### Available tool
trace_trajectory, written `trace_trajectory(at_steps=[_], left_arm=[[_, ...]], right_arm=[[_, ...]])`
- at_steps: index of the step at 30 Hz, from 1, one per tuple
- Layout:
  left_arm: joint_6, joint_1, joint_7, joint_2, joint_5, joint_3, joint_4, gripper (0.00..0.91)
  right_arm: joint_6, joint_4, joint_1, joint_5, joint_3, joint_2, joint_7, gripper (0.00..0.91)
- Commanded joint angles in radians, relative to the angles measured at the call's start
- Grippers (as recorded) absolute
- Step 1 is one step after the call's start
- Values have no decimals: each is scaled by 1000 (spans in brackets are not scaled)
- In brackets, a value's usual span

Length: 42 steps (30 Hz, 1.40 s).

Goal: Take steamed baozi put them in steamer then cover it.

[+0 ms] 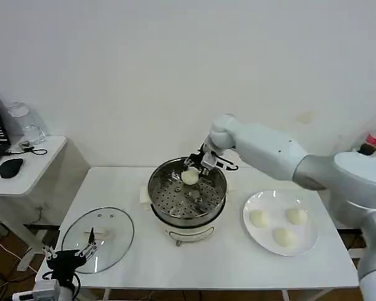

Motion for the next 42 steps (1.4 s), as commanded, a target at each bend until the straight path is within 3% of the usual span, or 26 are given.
trace_trajectory(at_steps=[1,9,11,12,18,21,27,28,35,38,42], left_arm=[[0,1,0,-1,0,3,1,907],[-1,1,-1,0,0,3,-4,907],[-1,3,-1,-1,-1,3,-5,907],[-1,4,-1,-1,-1,4,-6,907],[-1,3,-4,-6,0,11,-9,907],[2,3,-3,-4,-1,16,-19,907],[25,-9,5,18,-11,28,-40,907],[28,-12,7,23,-12,28,-42,907],[40,-36,43,53,7,61,-54,907],[37,-43,67,66,17,77,-55,907],[30,-64,80,88,26,94,-45,907]], right_arm=[[76,-124,-28,-92,43,65,56,615],[104,-174,-30,-110,55,107,67,615],[105,-162,-28,-106,47,103,69,856],[105,-159,-28,-104,46,101,70,907],[63,-107,-3,-2,8,70,55,907],[-36,32,48,148,-40,-2,6,907],[-364,386,250,526,-179,-240,-43,907],[-403,439,283,554,-200,-292,-45,907],[-553,607,429,598,-322,-613,-77,907],[-607,692,452,591,-382,-773,-101,907],[-651,797,428,584,-419,-922,-130,907]])
